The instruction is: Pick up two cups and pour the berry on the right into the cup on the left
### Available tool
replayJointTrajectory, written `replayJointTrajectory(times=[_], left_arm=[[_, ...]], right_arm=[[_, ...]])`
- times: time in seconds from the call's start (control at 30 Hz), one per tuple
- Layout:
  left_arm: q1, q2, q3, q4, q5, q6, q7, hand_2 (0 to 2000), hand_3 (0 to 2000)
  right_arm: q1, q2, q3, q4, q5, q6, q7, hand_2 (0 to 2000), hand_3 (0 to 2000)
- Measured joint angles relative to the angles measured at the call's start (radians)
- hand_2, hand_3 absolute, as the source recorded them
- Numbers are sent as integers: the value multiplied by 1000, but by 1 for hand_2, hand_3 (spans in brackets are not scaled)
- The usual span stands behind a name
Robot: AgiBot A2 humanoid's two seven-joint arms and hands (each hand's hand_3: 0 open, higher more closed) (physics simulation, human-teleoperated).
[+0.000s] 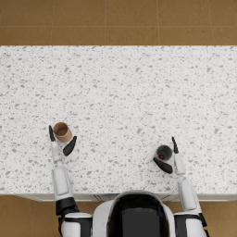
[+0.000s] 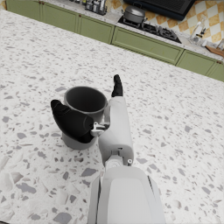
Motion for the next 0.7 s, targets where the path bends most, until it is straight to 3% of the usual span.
replayJointTrajectory(times=[0.7], left_arm=[[131, 16, 10, 226, 0, 1, 0, 0, 0]], right_arm=[[51, -61, 10, -123, -1, 27, 3, 0, 0]])
